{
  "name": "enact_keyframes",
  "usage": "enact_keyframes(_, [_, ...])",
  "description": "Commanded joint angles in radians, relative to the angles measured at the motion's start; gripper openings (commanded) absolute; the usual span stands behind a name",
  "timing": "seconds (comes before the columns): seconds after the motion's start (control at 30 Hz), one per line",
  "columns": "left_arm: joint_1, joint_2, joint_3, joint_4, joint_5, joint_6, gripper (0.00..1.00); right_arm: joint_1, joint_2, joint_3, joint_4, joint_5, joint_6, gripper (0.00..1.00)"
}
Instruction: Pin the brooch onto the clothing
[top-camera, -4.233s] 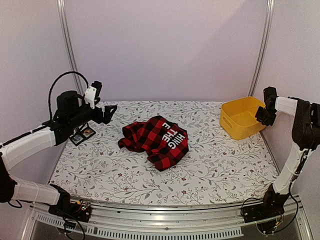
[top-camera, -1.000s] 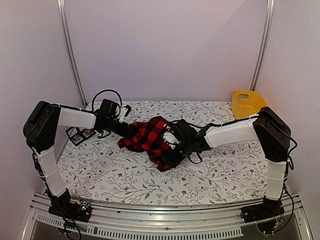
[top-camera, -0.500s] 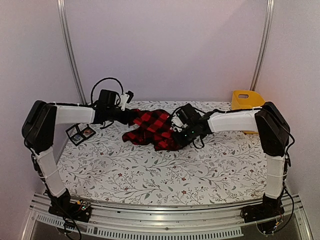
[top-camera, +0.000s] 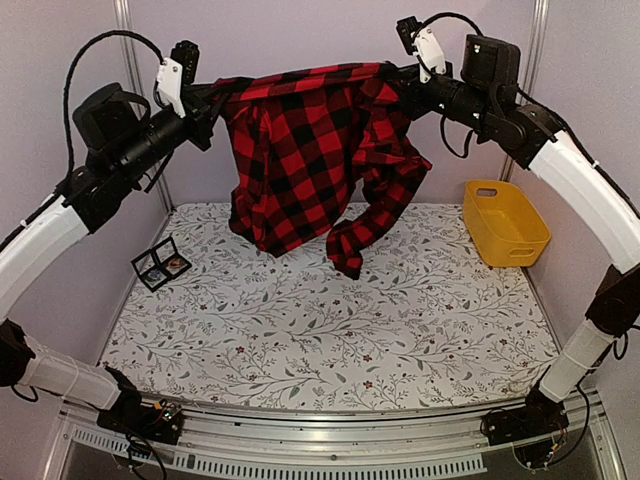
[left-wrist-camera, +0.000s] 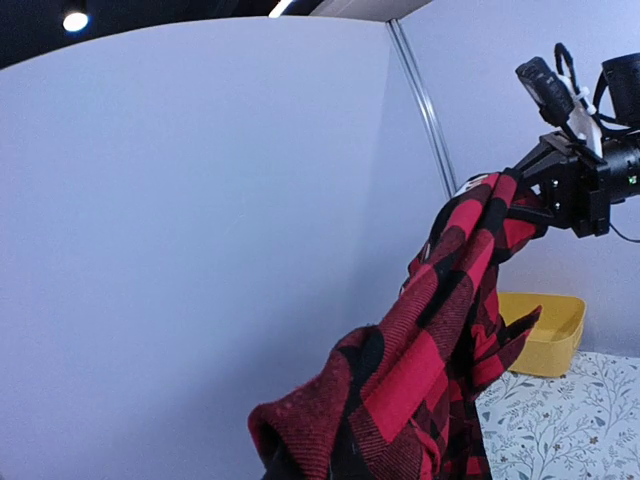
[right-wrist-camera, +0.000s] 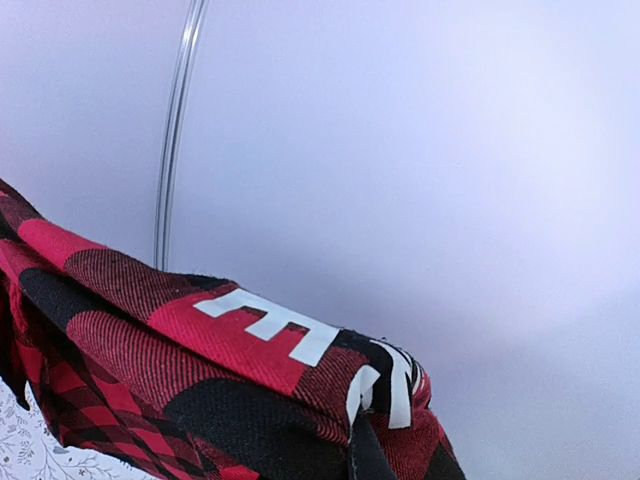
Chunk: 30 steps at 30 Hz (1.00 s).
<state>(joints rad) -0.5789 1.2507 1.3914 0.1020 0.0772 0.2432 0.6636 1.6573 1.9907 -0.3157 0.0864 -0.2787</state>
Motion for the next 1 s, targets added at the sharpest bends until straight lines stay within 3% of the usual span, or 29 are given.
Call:
enact_keyframes(0.0, [-0.008, -0.020, -0.043, -0.082, -0.141, 0.063, 0.00, -0.042, -0.012, -0.066, 0.002, 0.047, -0.043, 0.00])
enact_keyframes(0.23, [-0.012, -0.022, -0.097, -0.099, -0.206, 0.032, 0.00, -0.047, -0.040, -0.157, -0.006, 0.129, -0.040, 0.00])
enact_keyframes(0.37, [0.011, 0.100, -0.066, -0.076, -0.234, 0.067, 0.00, -0.119, 0.043, -0.112, 0.025, 0.126, -0.047, 0.00])
enact_keyframes(0.43, [0.042, 0.213, -0.001, -0.066, -0.230, 0.075, 0.00, -0.184, 0.126, -0.042, 0.048, 0.116, -0.053, 0.00])
enact_keyframes(0.63, [0.091, 0.525, 0.334, 0.066, -0.281, 0.138, 0.00, -0.242, 0.448, 0.418, 0.049, 0.264, -0.064, 0.00])
enact_keyframes(0.77, [0.083, 0.632, 0.572, 0.001, -0.281, 0.162, 0.00, -0.245, 0.400, 0.398, 0.192, 0.251, -0.050, 0.00])
enact_keyframes(0.87, [0.074, 0.578, 0.487, 0.010, -0.256, 0.158, 0.00, -0.244, 0.299, 0.260, 0.206, 0.146, -0.077, 0.00])
enact_keyframes(0.97, [0.062, 0.470, 0.250, 0.026, -0.262, 0.107, 0.00, -0.214, 0.187, 0.052, 0.151, 0.098, -0.145, 0.01])
